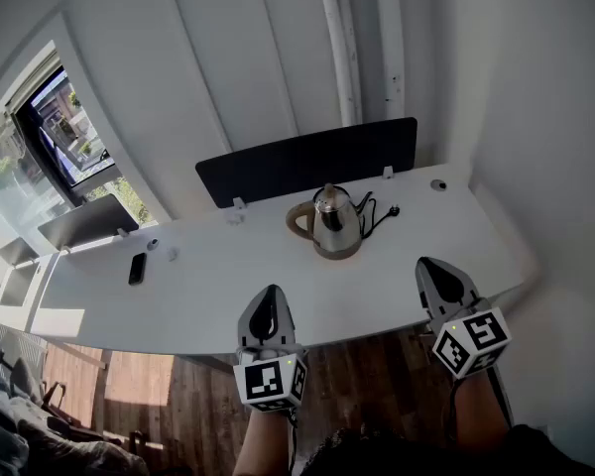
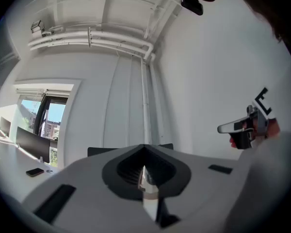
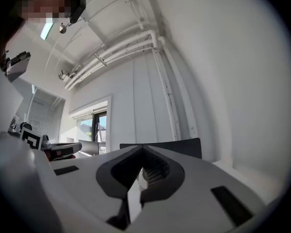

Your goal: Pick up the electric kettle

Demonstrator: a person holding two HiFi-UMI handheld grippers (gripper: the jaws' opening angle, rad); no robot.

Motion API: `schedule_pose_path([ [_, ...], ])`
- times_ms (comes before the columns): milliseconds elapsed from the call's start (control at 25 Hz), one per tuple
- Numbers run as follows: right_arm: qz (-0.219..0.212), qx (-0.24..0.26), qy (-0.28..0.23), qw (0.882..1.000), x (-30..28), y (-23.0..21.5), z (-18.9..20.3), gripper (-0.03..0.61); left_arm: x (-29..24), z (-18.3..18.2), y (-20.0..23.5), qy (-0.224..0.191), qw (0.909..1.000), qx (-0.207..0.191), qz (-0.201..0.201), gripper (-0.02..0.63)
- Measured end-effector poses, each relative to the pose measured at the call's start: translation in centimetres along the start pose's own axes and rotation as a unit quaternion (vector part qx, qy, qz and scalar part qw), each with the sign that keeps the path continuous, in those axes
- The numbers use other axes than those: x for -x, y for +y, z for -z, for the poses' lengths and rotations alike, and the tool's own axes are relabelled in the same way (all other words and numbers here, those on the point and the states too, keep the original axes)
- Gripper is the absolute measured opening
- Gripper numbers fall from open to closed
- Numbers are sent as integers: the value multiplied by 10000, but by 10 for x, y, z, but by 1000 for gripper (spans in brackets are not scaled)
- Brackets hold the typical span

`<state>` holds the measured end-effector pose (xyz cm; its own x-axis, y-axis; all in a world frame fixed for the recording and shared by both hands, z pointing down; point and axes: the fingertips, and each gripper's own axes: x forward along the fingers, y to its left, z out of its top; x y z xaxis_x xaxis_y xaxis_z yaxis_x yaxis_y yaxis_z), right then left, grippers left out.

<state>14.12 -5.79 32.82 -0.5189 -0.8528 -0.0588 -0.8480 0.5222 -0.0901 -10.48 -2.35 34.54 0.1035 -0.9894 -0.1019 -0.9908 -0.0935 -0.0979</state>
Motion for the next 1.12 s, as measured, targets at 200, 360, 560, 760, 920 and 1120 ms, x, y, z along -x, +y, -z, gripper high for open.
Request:
schedule_pose_path([
  [200,33,-4,-19,10000,-1,-2,0,5,-3,1,4,-8,10000,8,-11,0],
  [360,-72,-269,-119,9995,1,-3,0,5,-2,4,5,3,10000,37,-54,0],
  [560,-95,-496,-348,9981,4,-14,-4,5,-5,8,2,-4,9999,35,-147,0],
  [760,-73,-445,-329,9984,4,-29,-2,5,-9,10,-2,-40,9995,50,-309,0],
  [920,-167,-425,-253,9986,1,-38,3,6,-15,20,-4,119,9991,-101,-398,2],
  [1120,-307,-403,-125,9986,-18,-38,16,6,-45,47,11,460,9956,-624,-527,145],
])
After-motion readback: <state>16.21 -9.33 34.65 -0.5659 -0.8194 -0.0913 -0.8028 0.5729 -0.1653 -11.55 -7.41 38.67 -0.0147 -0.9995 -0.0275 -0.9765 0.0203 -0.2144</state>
